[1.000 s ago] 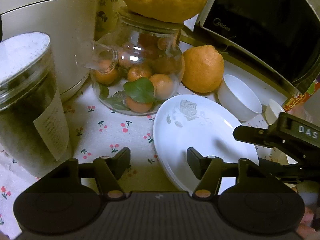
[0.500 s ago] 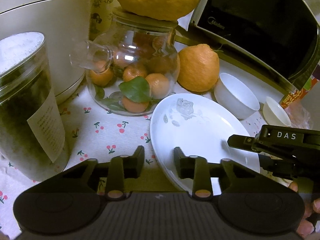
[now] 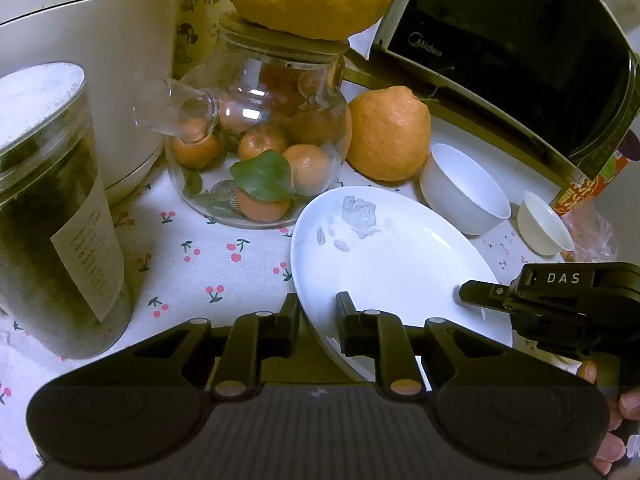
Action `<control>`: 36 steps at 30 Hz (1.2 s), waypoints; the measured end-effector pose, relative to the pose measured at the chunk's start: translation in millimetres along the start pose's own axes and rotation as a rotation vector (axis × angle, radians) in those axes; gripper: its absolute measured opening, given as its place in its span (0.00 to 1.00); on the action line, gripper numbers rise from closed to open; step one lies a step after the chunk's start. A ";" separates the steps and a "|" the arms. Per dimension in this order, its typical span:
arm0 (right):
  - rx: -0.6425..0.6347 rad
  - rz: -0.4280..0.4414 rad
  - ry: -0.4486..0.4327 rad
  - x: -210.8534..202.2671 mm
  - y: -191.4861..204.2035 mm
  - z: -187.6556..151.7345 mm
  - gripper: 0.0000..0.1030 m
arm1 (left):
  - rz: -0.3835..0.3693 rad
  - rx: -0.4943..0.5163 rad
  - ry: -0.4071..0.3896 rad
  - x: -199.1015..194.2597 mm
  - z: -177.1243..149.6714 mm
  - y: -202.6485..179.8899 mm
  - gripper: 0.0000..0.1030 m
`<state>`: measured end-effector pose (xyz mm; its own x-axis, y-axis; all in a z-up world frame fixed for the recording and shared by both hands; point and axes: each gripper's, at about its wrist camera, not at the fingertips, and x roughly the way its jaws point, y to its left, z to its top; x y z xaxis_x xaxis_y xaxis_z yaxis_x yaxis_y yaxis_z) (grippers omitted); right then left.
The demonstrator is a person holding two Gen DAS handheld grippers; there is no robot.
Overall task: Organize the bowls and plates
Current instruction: 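Close the left gripper on the white plate's rim while the right gripper grips it too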
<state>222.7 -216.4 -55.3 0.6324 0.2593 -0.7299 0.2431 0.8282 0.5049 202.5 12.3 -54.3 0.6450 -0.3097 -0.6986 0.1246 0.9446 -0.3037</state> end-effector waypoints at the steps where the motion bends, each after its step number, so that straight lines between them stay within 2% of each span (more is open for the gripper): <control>1: 0.000 0.001 0.000 -0.8 0.3 0.1 0.24 | 0.000 -0.002 -0.001 -0.6 0.3 -0.1 0.17; 16: -0.033 0.021 -0.005 -24.9 6.6 3.2 0.24 | -0.028 -0.055 0.022 -13.1 1.0 2.7 0.17; 36: -0.078 0.053 0.010 -72.9 17.2 -7.2 0.24 | -0.065 -0.014 -0.002 -57.5 -6.7 -2.4 0.17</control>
<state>175.5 -217.5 3.3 0.6355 0.3082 -0.7079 0.1512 0.8495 0.5055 160.0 27.1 -17.7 0.6372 -0.3700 -0.6761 0.1553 0.9209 -0.3576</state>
